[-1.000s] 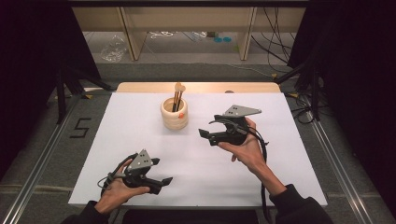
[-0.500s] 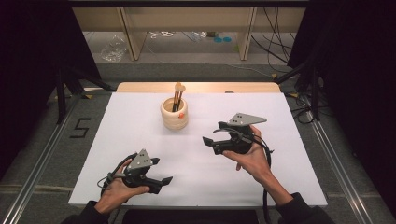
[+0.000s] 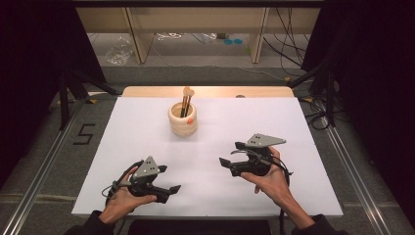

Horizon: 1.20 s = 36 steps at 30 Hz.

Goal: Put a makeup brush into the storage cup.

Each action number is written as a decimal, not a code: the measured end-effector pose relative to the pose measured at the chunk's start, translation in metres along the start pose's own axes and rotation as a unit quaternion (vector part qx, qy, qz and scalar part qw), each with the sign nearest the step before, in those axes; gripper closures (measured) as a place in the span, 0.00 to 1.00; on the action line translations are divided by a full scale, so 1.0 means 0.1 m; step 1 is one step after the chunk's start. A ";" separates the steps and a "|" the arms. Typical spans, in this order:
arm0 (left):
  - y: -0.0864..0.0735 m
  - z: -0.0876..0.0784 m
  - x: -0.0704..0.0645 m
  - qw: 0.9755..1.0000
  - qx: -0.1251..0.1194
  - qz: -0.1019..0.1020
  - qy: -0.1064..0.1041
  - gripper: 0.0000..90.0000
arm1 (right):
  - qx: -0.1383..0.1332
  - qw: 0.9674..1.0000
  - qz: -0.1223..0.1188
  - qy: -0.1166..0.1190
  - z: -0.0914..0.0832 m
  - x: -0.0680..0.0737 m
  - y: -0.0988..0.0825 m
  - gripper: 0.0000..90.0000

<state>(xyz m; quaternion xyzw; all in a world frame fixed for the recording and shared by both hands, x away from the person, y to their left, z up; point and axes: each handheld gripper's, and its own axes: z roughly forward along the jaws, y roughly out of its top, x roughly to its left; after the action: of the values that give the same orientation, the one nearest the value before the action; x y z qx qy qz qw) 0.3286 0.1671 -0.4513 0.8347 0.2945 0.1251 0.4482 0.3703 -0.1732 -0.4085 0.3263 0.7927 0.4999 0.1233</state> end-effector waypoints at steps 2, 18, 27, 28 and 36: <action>0.00 0.00 0.00 1.000 0.001 0.001 0.000 0.19 | 0.001 1.000 0.005 0.000 -0.02 -0.01 -0.03 0.21; -0.01 0.00 -0.01 1.000 0.002 -0.004 0.002 0.19 | 0.008 0.999 0.025 0.020 -0.13 0.00 -0.26 0.19; 0.00 0.00 -0.01 1.000 0.000 0.006 -0.003 0.19 | 0.009 1.000 0.014 0.023 -0.19 0.09 -0.35 0.19; 0.00 0.00 -0.02 1.000 0.000 0.006 -0.003 0.19 | 0.004 0.999 0.019 0.029 -0.19 0.10 -0.37 0.19; 0.00 0.00 -0.03 1.000 0.001 -0.001 -0.002 0.19 | 0.003 0.999 0.031 0.022 -0.32 0.10 -0.46 0.19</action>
<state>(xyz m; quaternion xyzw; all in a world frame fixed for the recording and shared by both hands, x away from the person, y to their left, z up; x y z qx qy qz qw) 0.3263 0.1654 -0.4513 0.8350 0.2948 0.1227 0.4482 0.3281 -0.2022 -0.4320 0.3399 0.7862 0.5083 0.0893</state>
